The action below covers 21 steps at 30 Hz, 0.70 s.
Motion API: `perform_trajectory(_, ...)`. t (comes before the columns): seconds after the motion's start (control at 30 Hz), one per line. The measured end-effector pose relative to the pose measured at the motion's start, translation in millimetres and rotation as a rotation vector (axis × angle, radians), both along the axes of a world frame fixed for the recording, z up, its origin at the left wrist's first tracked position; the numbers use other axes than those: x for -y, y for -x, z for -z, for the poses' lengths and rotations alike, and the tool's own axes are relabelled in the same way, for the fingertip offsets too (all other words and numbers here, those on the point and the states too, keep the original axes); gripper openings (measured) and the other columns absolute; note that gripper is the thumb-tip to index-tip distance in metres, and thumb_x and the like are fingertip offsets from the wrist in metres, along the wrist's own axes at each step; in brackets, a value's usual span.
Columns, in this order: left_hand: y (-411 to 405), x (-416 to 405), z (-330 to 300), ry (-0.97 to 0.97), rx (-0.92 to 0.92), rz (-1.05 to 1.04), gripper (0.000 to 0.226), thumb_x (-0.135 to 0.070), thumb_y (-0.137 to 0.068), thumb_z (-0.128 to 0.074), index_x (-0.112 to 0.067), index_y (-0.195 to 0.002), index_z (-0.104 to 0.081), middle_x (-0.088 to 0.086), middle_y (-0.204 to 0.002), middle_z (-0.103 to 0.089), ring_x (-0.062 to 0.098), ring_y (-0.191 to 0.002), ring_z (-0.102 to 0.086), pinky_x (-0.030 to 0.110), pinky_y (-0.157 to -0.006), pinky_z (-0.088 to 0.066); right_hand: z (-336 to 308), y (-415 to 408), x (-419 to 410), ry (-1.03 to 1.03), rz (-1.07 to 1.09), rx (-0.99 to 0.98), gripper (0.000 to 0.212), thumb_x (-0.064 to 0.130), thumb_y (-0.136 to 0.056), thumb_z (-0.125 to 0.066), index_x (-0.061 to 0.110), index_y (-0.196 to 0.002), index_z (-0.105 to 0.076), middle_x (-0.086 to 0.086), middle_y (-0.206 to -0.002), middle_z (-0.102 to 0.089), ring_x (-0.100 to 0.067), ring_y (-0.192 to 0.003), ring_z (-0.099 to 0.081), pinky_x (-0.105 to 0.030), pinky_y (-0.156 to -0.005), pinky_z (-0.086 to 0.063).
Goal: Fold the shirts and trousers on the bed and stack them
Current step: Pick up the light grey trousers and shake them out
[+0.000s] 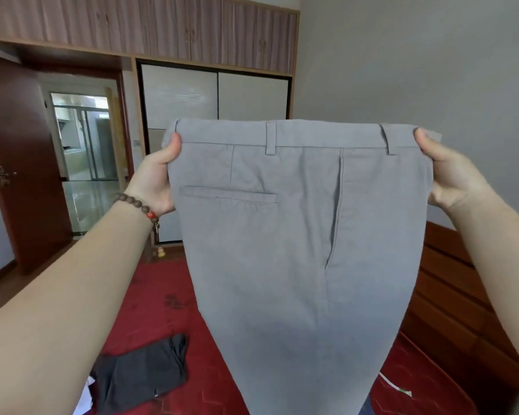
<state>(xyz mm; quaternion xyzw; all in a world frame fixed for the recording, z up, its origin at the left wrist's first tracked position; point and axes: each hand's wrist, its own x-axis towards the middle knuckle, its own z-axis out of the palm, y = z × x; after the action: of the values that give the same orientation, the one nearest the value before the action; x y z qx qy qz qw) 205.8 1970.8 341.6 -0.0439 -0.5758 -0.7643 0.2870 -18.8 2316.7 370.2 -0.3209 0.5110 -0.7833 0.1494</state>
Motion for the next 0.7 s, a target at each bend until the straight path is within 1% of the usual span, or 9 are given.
perform_trajectory(0.1, 12, 25, 6, -0.082, 0.143, -0.088, 0.036, -0.041, -0.097, -0.045, -0.019, -0.107, -0.073, 0.006, -0.114, -0.07, 0.02, -0.097, -0.07, 0.041, -0.085, -0.051, 8, 24, 27, -0.077, 0.028, 0.032, 0.033, 0.029, -0.096, -0.053, 0.011, -0.122, -0.061, -0.001, -0.102, -0.073, -0.011, -0.089, -0.071, -0.025, -0.067, -0.057)
perform_trajectory(0.17, 23, 45, 22, -0.111, 0.232, -0.098, 0.041, -0.042, -0.094, -0.051, -0.015, -0.123, -0.062, 0.007, -0.12, -0.068, 0.02, -0.103, -0.068, 0.042, -0.086, -0.05, 24, 45, 44, -0.126, 0.023, 0.029, 0.042, 0.028, -0.091, -0.057, 0.007, -0.128, -0.057, -0.002, -0.104, -0.073, -0.013, -0.089, -0.071, -0.027, -0.067, -0.058)
perform_trajectory(0.27, 40, 66, 54, -0.186, 0.275, -0.085, 0.041, -0.038, -0.092, -0.054, -0.014, -0.124, -0.061, 0.006, -0.119, -0.068, 0.019, -0.106, -0.067, 0.04, -0.082, -0.051, 57, 73, 67, -0.188, -0.01, 0.038, 0.088, 0.038, -0.059, -0.088, 0.005, -0.133, -0.054, -0.006, -0.112, -0.069, -0.017, -0.096, -0.069, -0.029, -0.068, -0.058)
perform_trajectory(0.33, 51, 75, 75, -0.196, 0.294, -0.093, 0.034, -0.036, -0.094, -0.052, -0.014, -0.117, -0.064, 0.005, -0.114, -0.07, 0.018, -0.101, -0.069, 0.039, -0.08, -0.052, 82, 87, 83, -0.227, -0.019, 0.056, 0.105, 0.04, -0.043, -0.095, 0.004, -0.133, -0.054, -0.01, -0.119, -0.066, -0.02, -0.099, -0.068, -0.032, -0.069, -0.058)
perform_trajectory(0.4, 65, 90, 98, -0.203, 0.296, -0.129, 0.029, -0.031, -0.095, -0.052, -0.013, -0.113, -0.065, 0.006, -0.111, -0.071, 0.018, -0.1, -0.069, 0.037, -0.078, -0.057, 109, 104, 100, -0.256, -0.015, 0.078, 0.099, 0.038, -0.049, -0.09, 0.002, -0.133, -0.053, -0.013, -0.118, -0.065, -0.022, -0.099, -0.068, -0.033, -0.07, -0.058)
perform_trajectory(0.5, 92, 119, 138, -0.24, 0.262, -0.187, 0.026, -0.022, -0.096, -0.053, -0.01, -0.115, -0.065, 0.009, -0.114, -0.07, 0.021, -0.103, -0.068, 0.035, -0.078, -0.059, 148, 132, 130, -0.282, -0.001, 0.13, 0.088, 0.037, -0.059, -0.087, 0.001, -0.132, -0.054, -0.019, -0.126, -0.061, -0.029, -0.11, -0.062, -0.035, -0.074, -0.059)
perform_trajectory(0.6, 122, 151, 174, -0.255, 0.226, -0.25, 0.02, -0.015, -0.095, -0.053, -0.01, -0.107, -0.068, 0.007, -0.105, -0.073, 0.019, -0.097, -0.07, 0.031, -0.075, -0.059, 179, 165, 164, -0.272, 0.007, 0.165, 0.054, 0.026, -0.085, -0.065, 0.001, -0.131, -0.055, -0.017, -0.123, -0.062, -0.027, -0.106, -0.064, -0.035, -0.079, -0.058)
perform_trajectory(0.63, 131, 160, 184, -0.251, 0.222, -0.272, 0.019, -0.014, -0.095, -0.053, -0.01, -0.107, -0.067, 0.006, -0.103, -0.073, 0.018, -0.095, -0.07, 0.031, -0.075, -0.059, 187, 175, 176, -0.282, 0.005, 0.164, 0.051, 0.026, -0.086, -0.064, 0.001, -0.13, -0.056, -0.017, -0.124, -0.063, -0.027, -0.108, -0.064, -0.037, -0.085, -0.057)
perform_trajectory(0.7, 157, 185, 206, -0.253, 0.234, -0.311, 0.019, -0.013, -0.095, -0.053, -0.01, -0.109, -0.065, 0.005, -0.101, -0.074, 0.017, -0.095, -0.07, 0.031, -0.079, -0.058, 207, 203, 206, -0.312, -0.003, 0.139, 0.062, 0.034, -0.078, -0.074, 0.003, -0.129, -0.058, -0.017, -0.127, -0.061, -0.03, -0.115, -0.06, -0.043, -0.097, -0.05)
